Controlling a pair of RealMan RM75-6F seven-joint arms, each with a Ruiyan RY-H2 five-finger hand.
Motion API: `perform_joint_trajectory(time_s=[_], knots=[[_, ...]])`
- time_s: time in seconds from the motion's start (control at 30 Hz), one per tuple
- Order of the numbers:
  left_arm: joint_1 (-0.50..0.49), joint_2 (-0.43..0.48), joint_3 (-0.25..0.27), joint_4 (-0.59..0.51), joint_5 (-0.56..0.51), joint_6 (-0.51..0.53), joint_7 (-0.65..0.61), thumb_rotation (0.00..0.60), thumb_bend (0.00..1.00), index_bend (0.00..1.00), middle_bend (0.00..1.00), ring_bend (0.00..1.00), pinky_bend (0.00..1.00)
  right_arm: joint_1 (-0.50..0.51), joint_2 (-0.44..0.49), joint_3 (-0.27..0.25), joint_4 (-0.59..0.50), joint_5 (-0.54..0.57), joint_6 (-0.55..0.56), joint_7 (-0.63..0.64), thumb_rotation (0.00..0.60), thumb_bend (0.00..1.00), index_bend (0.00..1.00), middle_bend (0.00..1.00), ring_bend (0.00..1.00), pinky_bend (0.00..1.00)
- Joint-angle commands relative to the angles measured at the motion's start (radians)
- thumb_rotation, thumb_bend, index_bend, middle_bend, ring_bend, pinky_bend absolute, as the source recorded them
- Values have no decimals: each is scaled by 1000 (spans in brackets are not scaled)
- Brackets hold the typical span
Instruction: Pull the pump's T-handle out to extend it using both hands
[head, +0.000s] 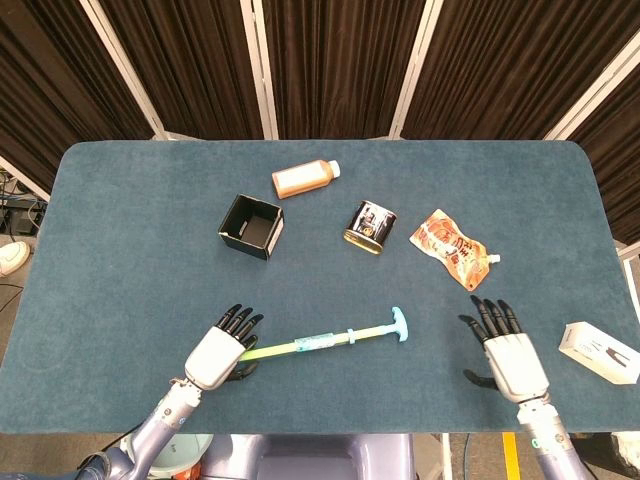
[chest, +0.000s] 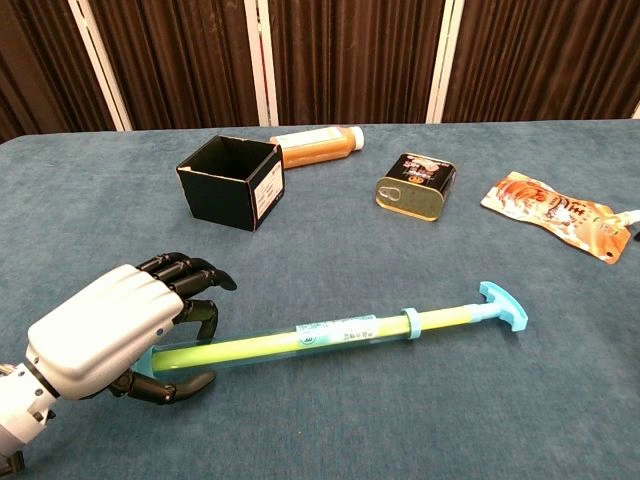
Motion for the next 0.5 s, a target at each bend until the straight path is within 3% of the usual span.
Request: perform_joint_trajectory(time_s=[0.03,0.27,0.5], knots=[[-6,1,3,-4,3,-4,-6,600,497,616,193,129,154,7,-18,-9,-12,-20,-5,-19,600,98,249,28,0,0],[-17,-6,14,-3,9,-12,-33,600,497,620,194,129,155,37,-93,5,-40,-30,-33,-81,600,192,334,39,0,0],[-14,-16,41,0,26,1,-70,600,497,622,196,129,155,89,-147,33,-41,-14,-98,-66,600,217,340,31,0,0]])
